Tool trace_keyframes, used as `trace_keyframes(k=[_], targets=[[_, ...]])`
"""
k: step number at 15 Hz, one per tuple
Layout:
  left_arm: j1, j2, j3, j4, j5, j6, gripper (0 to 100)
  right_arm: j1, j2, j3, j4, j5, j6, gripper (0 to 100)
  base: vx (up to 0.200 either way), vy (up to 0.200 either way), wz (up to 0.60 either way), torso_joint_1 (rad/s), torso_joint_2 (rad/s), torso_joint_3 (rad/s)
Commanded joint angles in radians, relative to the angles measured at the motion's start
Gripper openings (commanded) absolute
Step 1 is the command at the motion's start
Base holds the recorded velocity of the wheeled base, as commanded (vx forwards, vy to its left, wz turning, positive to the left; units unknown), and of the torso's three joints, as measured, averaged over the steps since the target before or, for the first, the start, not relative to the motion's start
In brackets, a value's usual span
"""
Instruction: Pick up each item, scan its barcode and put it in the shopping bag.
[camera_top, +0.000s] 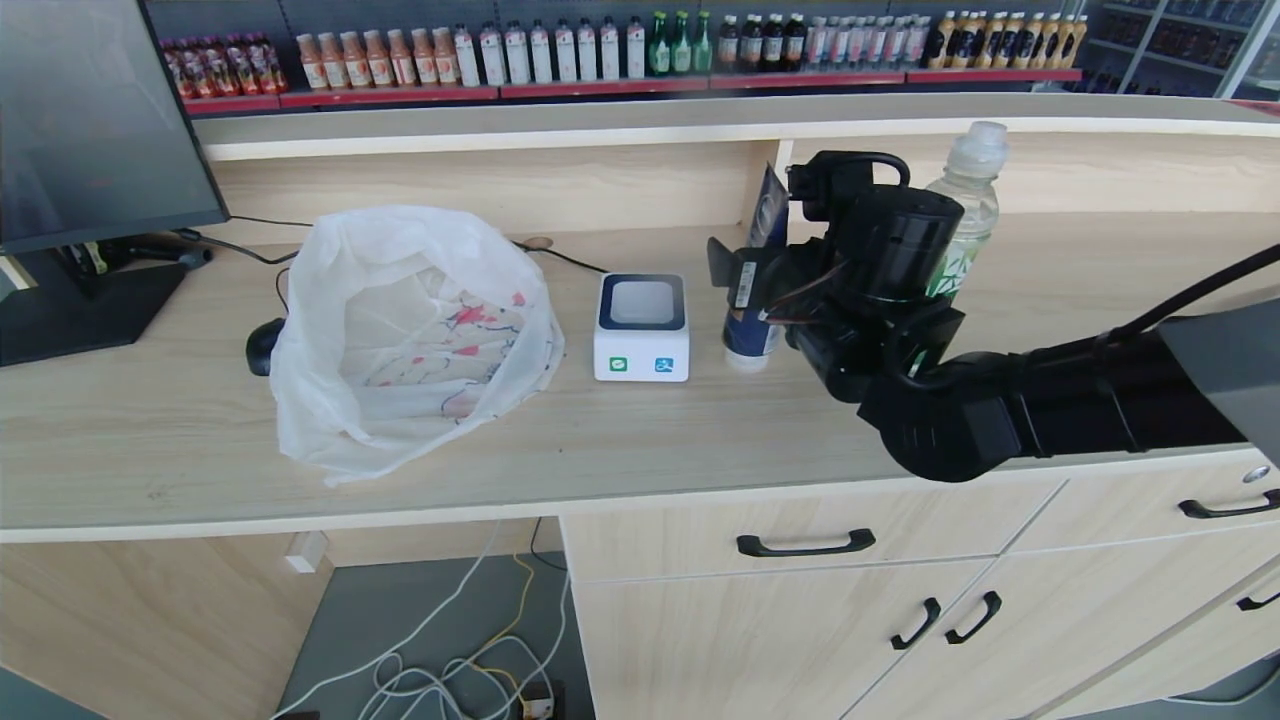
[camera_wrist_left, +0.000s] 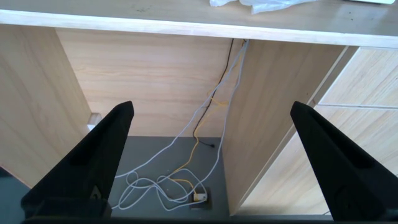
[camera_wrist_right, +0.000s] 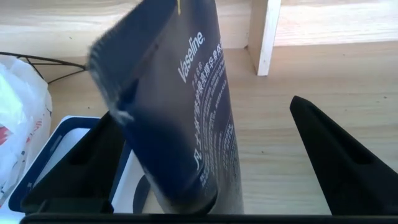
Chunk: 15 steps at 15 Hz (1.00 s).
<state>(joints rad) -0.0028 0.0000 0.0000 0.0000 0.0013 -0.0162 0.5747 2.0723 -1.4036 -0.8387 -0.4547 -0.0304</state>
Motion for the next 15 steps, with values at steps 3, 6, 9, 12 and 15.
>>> trace_keyframes(k=[3,6,9,12,15], targets=[[0.001,0.002,0.000,0.000,0.000,-0.001,100,0.001,0.034,0.003,-0.051,-0.004,0.010,100,0.000,0.000,0.00,0.000,0.00,0.000],[0.001,0.000,0.000,0.000,0.000,-0.001,100,0.001,0.046,0.022,-0.085,-0.004,0.006,100,0.000,0.000,0.00,0.000,0.00,0.000],[0.001,0.000,0.000,0.000,0.000,-0.001,100,0.001,0.048,0.025,-0.086,-0.004,0.007,100,0.000,0.000,0.00,0.000,0.00,0.000],[0.001,0.000,0.000,0.000,0.000,-0.001,100,0.001,0.052,0.037,-0.088,-0.002,0.010,100,0.000,0.000,0.00,0.000,0.00,0.000],[0.001,0.000,0.000,0.000,0.000,-0.001,100,-0.001,0.055,0.045,-0.089,-0.001,0.014,100,0.000,0.000,0.00,0.000,0.00,0.000]])
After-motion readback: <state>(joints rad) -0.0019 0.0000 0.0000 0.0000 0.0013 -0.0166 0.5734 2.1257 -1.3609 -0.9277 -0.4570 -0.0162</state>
